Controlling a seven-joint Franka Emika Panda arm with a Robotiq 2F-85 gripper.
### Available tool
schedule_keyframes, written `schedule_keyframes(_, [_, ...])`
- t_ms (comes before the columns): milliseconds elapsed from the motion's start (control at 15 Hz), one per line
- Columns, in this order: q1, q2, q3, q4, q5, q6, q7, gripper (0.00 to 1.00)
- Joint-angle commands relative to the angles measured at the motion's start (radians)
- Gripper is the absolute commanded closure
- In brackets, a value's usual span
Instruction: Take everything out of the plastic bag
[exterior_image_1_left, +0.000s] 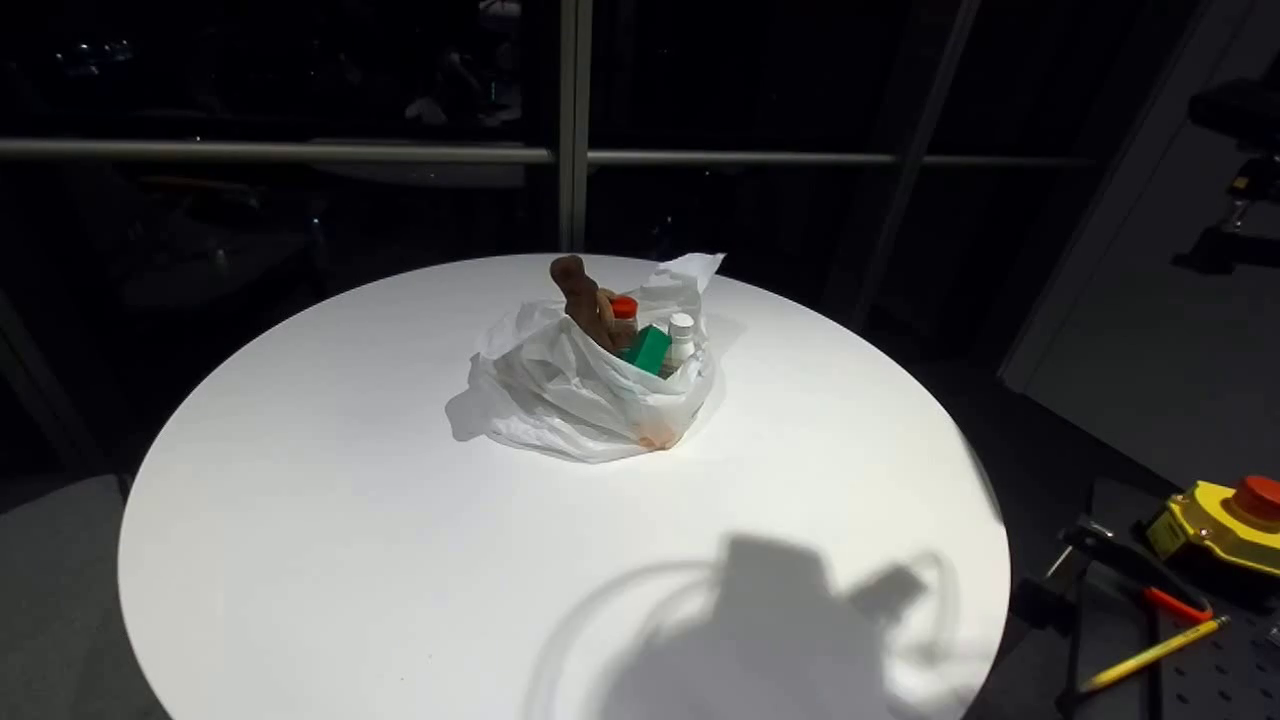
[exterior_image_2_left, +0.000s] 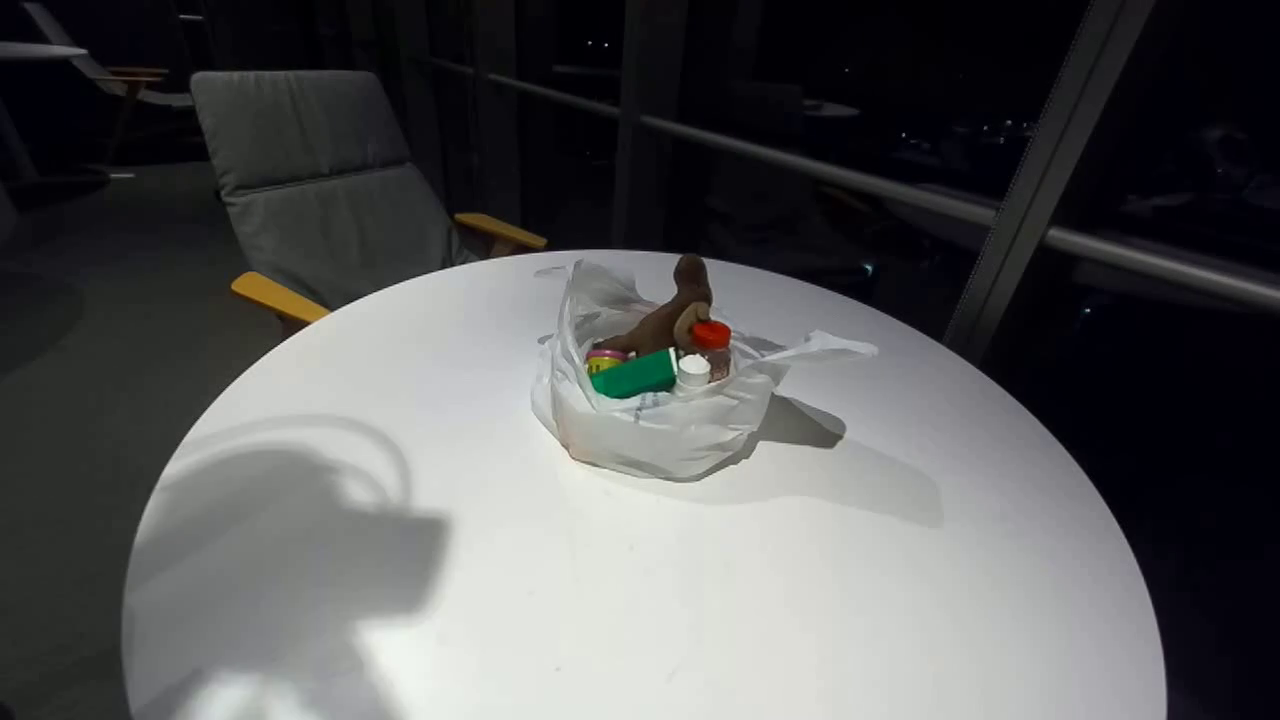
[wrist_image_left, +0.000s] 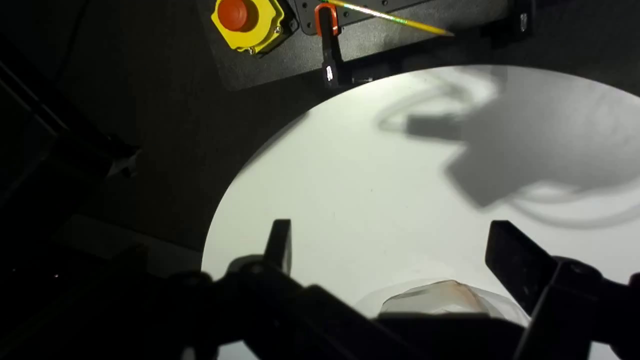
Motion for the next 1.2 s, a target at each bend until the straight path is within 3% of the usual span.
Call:
schedule_keyframes(0, [-0.073,0.172,-0.083,0.041,-0.078,0.197,-0.038,0.0])
schedule_keyframes(267, [-0.109,0.419,-0.15,0.083,-0.11,0.445,-0.082,0.0])
schedule_keyframes(533, [-0.096,0.679,-0.174,0.161,-0.091,0.621,-0.149,0.0])
schedule_keyframes(867, [-0.063,1.009,-0.173,0.35,-0.046,0.725,-0.178,0.0])
schedule_keyframes(1133, [-0.045,1.213,-0.169,0.516,-0.017,0.739,-0.223,0.0])
